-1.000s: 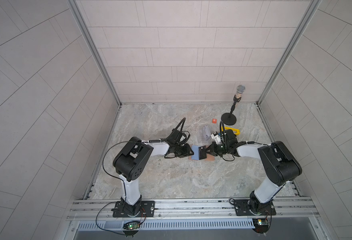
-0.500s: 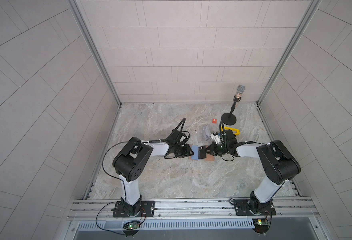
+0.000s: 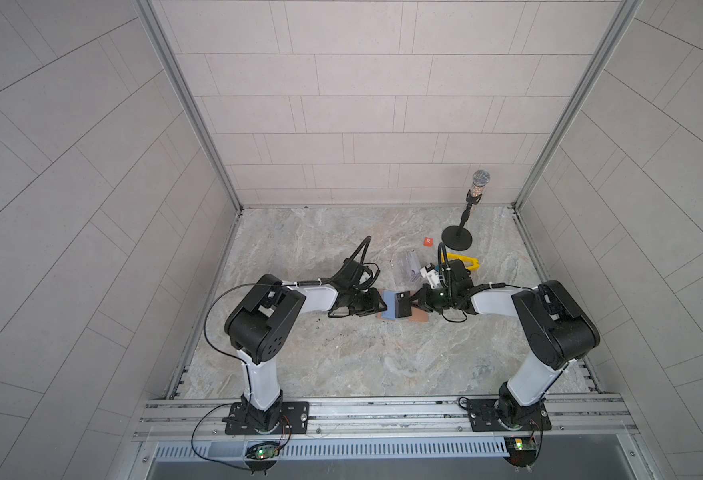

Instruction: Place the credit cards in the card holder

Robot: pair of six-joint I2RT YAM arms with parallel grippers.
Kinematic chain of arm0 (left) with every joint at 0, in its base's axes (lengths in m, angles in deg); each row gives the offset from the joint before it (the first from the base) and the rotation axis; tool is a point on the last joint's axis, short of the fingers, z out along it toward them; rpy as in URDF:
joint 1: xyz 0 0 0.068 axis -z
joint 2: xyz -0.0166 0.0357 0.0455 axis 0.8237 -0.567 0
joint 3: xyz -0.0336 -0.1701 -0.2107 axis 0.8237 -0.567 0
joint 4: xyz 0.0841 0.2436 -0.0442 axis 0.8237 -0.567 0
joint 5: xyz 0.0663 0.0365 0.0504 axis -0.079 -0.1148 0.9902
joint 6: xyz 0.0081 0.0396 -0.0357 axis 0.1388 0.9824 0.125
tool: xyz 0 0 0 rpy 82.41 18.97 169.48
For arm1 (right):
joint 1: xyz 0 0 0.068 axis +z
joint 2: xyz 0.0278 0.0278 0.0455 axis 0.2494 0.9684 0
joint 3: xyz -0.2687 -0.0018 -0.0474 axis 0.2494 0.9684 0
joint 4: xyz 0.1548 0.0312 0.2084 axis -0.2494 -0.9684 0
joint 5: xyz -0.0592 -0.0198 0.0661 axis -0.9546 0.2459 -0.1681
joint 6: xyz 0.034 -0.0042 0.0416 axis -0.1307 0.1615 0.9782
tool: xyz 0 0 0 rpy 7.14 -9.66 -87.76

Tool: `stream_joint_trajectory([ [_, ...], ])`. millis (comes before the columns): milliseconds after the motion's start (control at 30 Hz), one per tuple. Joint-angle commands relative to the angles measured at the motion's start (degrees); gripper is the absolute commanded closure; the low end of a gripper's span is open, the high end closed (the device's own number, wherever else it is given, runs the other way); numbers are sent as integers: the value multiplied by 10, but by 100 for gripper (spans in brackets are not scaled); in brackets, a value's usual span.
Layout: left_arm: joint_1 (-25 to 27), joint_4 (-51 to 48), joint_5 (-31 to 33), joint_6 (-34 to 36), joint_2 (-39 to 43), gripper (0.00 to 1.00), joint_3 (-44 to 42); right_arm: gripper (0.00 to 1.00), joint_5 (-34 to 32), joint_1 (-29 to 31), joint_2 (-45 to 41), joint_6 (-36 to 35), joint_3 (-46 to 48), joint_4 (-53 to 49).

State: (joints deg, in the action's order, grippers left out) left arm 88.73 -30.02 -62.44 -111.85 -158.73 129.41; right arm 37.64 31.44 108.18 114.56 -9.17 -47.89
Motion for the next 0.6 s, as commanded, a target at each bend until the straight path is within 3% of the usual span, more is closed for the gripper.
stream_joint_trajectory([
  [0,6,-72,28,12,-16,64,-26,100,-33,10,19,-5,15,-39],
  [267,6,-72,29,11,-16,64,-25,100,-28,22,27,-40,-5,-91],
  [567,6,-73,30,12,-17,64,-24,79,-64,26,1,-55,-16,-136],
])
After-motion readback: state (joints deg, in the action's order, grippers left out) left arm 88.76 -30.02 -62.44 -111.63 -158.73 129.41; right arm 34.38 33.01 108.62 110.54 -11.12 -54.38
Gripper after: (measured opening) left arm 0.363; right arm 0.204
